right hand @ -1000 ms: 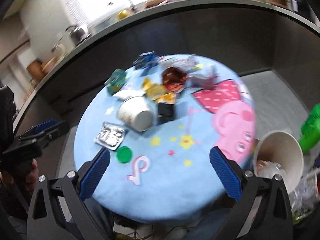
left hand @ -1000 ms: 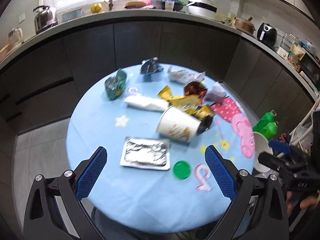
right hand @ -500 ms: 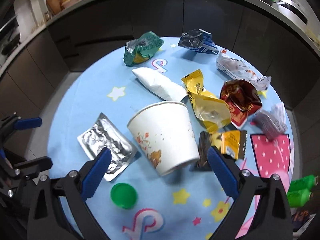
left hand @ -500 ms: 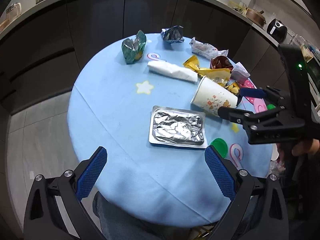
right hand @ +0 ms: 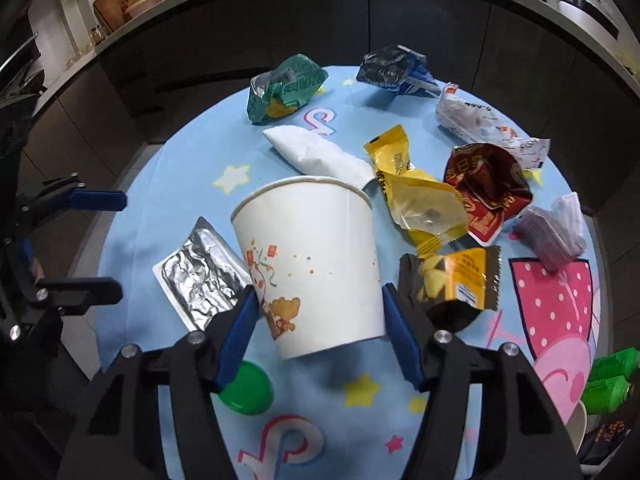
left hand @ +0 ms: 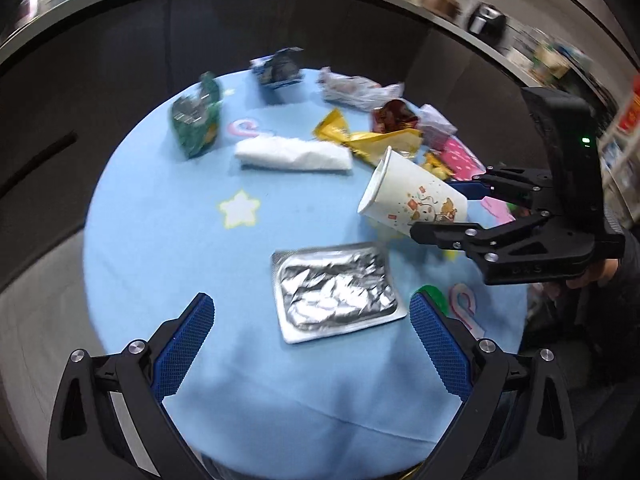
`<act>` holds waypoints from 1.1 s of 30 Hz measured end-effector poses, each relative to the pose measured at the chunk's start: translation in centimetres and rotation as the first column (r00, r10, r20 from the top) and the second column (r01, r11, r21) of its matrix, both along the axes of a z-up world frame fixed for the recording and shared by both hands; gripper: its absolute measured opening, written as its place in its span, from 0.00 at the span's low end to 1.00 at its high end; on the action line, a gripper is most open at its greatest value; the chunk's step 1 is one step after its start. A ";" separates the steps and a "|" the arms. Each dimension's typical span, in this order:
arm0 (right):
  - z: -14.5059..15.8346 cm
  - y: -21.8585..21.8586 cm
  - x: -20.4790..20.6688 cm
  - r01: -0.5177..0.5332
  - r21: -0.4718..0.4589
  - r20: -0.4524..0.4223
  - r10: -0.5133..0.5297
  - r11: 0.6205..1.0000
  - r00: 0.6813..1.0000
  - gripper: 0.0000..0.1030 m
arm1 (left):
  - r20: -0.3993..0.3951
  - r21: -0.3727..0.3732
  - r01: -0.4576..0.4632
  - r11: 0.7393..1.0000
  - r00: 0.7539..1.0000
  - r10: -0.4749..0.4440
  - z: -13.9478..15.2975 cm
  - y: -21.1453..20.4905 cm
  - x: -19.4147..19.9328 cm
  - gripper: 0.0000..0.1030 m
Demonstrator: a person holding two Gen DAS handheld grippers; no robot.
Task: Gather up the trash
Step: 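Grasp the silver foil tray with the left tool while the right tool lifts the paper cup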
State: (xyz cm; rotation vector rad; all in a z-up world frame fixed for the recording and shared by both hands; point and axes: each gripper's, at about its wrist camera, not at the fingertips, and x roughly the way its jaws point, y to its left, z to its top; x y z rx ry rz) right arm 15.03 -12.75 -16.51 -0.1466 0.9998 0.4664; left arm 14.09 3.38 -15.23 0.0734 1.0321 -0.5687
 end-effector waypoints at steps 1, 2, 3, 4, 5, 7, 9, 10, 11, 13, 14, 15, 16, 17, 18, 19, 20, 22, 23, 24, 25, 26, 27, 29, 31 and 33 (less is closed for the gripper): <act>0.6 -0.6 -0.7 0.018 0.019 0.011 -0.018 1.000 1.000 0.61 | 0.008 0.009 0.033 0.999 0.999 -0.033 0.1 -0.4 0.5 0.92; 1.1 -1.2 -1.4 0.036 0.039 0.019 -0.037 0.999 0.999 0.61 | 0.019 0.022 0.073 0.997 0.997 -0.073 0.1 -0.9 1.1 0.92; 1.6 -2.1 -2.5 0.066 0.066 0.024 -0.068 0.996 0.997 0.61 | 0.027 0.034 0.117 0.993 0.993 -0.118 0.2 -1.5 1.6 0.92; 1.8 -2.8 -3.2 0.091 0.088 0.022 -0.093 0.992 0.995 0.61 | 0.033 0.040 0.161 0.986 0.986 -0.162 0.2 -2.1 2.0 0.92; 2.0 -3.5 -3.8 0.115 0.110 0.019 -0.117 0.987 0.993 0.62 | 0.035 0.045 0.214 0.976 0.976 -0.216 0.2 -2.9 2.6 0.92; 2.3 -5.1 -5.4 0.168 0.135 0.017 -0.172 0.977 0.985 0.62 | 0.019 0.059 0.289 0.955 0.957 -0.291 -0.2 -4.2 3.6 0.92; 2.4 -6.4 -6.8 0.210 0.155 0.014 -0.214 0.965 0.977 0.62 | -0.019 0.066 0.351 0.934 0.936 -0.351 -1.1 -5.5 4.7 0.92; 2.4 -7.0 -7.5 0.231 0.163 0.008 -0.235 0.959 0.972 0.62 | -0.039 0.063 0.372 0.926 0.928 -0.370 -1.5 -6.0 5.1 0.92; 2.3 -7.5 -8.0 0.248 0.167 0.001 -0.252 0.954 0.968 0.62 | -0.063 0.058 0.396 0.916 0.917 -0.393 -2.0 -6.6 5.6 0.92; 2.2 -8.2 -8.8 0.272 0.167 -0.007 -0.275 0.948 0.961 0.62 | -0.096 0.044 0.428 0.903 0.901 -0.422 -2.7 -7.3 5.9 0.92; 2.1 -8.4 -9.0 0.281 0.167 -0.010 -0.283 0.945 0.959 0.63 | -0.117 0.038 0.449 0.893 0.889 -0.442 -3.1 -7.6 5.9 0.92; 2.0 -8.5 -9.3 0.285 0.167 -0.010 -0.288 0.944 0.958 0.63 | -0.128 0.043 0.460 0.887 0.883 -0.452 -3.4 -7.8 5.8 0.92; 2.0 -8.6 -9.4 0.290 0.165 -0.009 -0.293 0.943 0.956 0.63 | -0.139 0.051 0.468 0.882 0.878 -0.458 -3.7 -7.8 5.6 0.92; 2.0 -8.7 -9.3 0.295 0.165 -0.008 -0.298 0.941 0.955 0.63 | -0.149 0.061 0.472 0.879 0.876 -0.460 -3.9 -7.6 5.3 0.92; 2.0 -8.8 -9.3 0.298 0.169 -0.009 -0.300 0.940 0.954 0.63 | -0.156 0.065 0.473 0.879 0.875 -0.459 -4.1 -7.4 4.9 0.92; 2.0 -8.9 -9.3 0.297 0.173 -0.009 -0.300 0.939 0.954 0.63 | -0.157 0.070 0.469 0.880 0.877 -0.454 -4.3 -7.0 4.5 0.92; 2.1 -8.8 -9.3 0.296 0.177 -0.007 -0.299 0.939 0.954 0.63 | -0.156 0.079 0.457 0.886 0.883 -0.442 -4.3 -6.6 3.9 0.92; 2.1 -8.7 -9.1 0.287 0.187 -0.007 -0.291 0.940 0.957 0.63 | -0.151 0.080 0.439 0.895 0.893 -0.425 -4.2 -6.0 2.7 0.91; 2.0 -8.6 -9.1 0.281 0.193 -0.007 -0.285 0.940 0.958 0.63 | -0.143 0.081 0.428 0.900 0.899 -0.415 -4.2 -5.7 2.0 0.91; 1.9 -8.4 -9.1 0.276 0.200 -0.009 -0.280 0.940 0.960 0.63 | -0.139 0.085 0.420 0.903 0.903 -0.407 -4.1 -5.5 1.4 0.89; 1.9 -8.2 -9.0 0.273 0.206 -0.010 -0.276 0.940 0.961 0.63 | -0.132 0.100 0.406 0.909 0.911 -0.392 -4.2 -5.6 1.0 0.84; 1.7 -8.0 -9.1 0.268 0.214 -0.013 -0.271 0.939 0.962 0.63 | -0.128 0.130 0.377 0.917 0.924 -0.361 -4.4 -5.6 0.7 0.81; 1.7 -7.8 -9.2 0.265 0.217 -0.015 -0.269 0.939 0.963 0.63 | -0.133 0.169 0.338 0.926 0.939 -0.318 -4.8 -5.8 0.8 0.79; 1.6 -7.6 -9.5 0.261 0.222 -0.015 -0.264 0.939 0.964 0.63 | -0.130 0.181 0.268 0.946 0.960 -0.247 -4.9 -5.8 0.9 0.79; 1.5 -7.7 -9.8 0.263 0.225 -0.014 -0.266 0.938 0.964 0.63 | -0.153 0.148 0.222 0.964 0.968 -0.199 -4.8 -5.8 1.1 0.79; 1.6 -7.9 -10.1 0.269 0.229 -0.010 -0.274 0.936 0.962 0.63 | -0.159 0.146 0.181 0.972 0.975 -0.158 -4.7 -6.0 1.1 0.73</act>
